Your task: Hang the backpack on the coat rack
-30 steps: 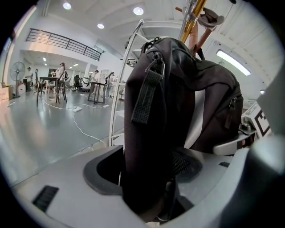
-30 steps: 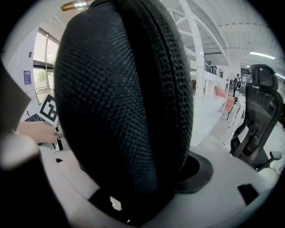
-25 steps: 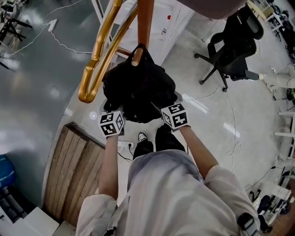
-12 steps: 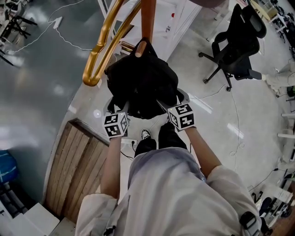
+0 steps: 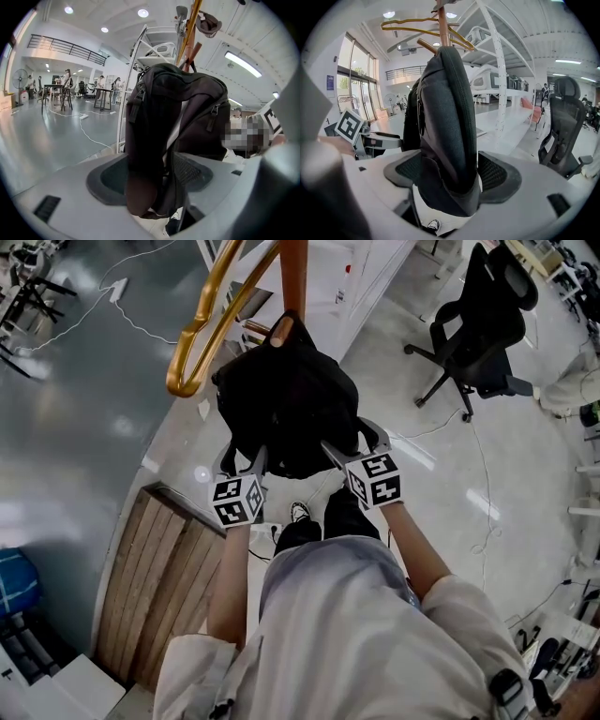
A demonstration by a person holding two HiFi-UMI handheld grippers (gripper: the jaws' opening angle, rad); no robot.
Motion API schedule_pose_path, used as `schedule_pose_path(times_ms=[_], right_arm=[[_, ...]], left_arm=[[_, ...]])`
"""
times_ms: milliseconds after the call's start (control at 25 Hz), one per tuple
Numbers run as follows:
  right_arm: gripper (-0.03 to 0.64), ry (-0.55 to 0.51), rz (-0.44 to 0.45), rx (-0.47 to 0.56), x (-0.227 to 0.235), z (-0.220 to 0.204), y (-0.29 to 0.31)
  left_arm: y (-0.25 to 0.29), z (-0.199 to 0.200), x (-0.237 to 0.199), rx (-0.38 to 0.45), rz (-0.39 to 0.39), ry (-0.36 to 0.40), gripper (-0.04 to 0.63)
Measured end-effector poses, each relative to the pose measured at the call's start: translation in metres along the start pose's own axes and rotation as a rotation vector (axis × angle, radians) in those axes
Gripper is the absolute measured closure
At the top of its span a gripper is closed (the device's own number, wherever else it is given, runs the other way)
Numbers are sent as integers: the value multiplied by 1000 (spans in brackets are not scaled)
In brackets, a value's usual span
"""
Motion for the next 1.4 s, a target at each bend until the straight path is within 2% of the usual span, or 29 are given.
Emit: schedule_pose_path(times_ms=[200, 440, 640, 800, 1000, 1160, 1280, 1400], right_arm=[[238, 7, -6, 17, -4, 2, -12], [239, 17, 16, 35, -12, 1, -24], [241, 12, 29, 47, -19, 2, -40], [246, -10, 26, 51, -19, 3, -51], [312, -38, -5, 79, -23, 4, -67], [341, -45, -14, 101, -26, 4, -79], [391, -76, -30, 114, -33, 4, -90], [441, -92, -22, 125, -40, 5, -97]], left_arm=[[-9, -3, 11, 1, -25, -6, 304], [-19, -3, 21, 18, -97, -59, 305], [-33, -1, 32, 2, -158, -21, 330], [-46, 4, 38, 22, -188, -14, 367], [-64, 7, 43, 63, -177, 30, 404], [-76, 7, 51, 89, -190, 14, 437], [-88, 8, 59, 94, -189, 21, 462], [-94, 11, 63, 96, -170, 59, 516]])
Point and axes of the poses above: the fingertips, and each gripper's own axes: y forward along the fingers, x to its right, z out of its top, the point moved 10 cm from there along -y, backward along the fingers, and after that the axes turned 9 degrees about -y, right-handed, at the moved point
